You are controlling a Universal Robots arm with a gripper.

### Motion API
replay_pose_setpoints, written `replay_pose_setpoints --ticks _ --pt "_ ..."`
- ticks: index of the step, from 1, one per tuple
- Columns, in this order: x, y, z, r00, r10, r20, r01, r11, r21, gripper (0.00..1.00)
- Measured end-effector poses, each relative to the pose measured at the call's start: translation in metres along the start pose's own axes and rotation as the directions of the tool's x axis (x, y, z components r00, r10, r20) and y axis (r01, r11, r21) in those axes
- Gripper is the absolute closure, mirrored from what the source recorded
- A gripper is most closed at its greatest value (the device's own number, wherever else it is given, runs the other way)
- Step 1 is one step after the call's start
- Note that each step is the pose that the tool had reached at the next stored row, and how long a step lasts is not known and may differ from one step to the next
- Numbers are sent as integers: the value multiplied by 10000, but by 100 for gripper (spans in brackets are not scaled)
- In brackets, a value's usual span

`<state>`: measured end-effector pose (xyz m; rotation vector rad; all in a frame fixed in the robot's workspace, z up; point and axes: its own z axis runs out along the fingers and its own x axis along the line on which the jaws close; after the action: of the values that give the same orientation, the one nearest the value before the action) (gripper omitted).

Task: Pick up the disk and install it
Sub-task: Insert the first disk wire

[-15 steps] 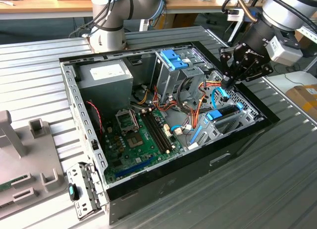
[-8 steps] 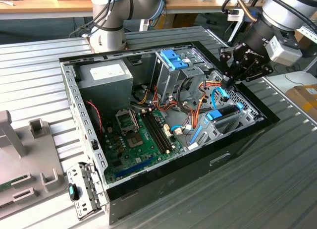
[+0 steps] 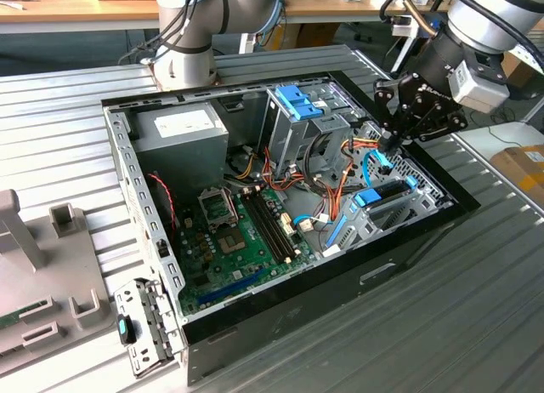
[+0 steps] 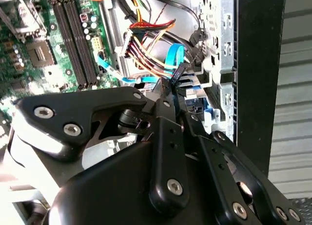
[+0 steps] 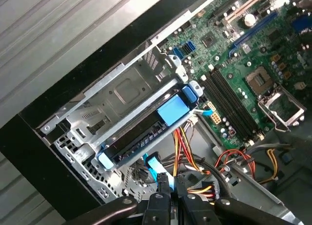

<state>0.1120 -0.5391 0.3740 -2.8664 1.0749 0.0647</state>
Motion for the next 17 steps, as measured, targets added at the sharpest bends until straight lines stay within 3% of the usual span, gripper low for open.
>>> replay_pose_setpoints --ticks 2,5,9,10,11,13,14,16,17 --pt "1 0 7 9975 701 -40 -700 9975 49 84" --pt "1 1 18 9877 1561 -89 -1560 9877 110 84" --pt "2 2 31 9605 2778 -146 -2774 9605 206 84" --pt "3 2 32 9449 3271 -164 -3266 9448 249 84" --pt "2 2 32 9347 3551 -175 -3546 9346 273 84" --pt "2 2 32 9241 3818 -183 -3812 9240 298 84" --pt "2 2 32 9139 4055 -191 -4048 9138 320 84" --pt "2 2 32 9019 4314 -198 -4307 9019 345 84" --pt "3 2 32 8934 4488 -203 -4479 8934 361 84"
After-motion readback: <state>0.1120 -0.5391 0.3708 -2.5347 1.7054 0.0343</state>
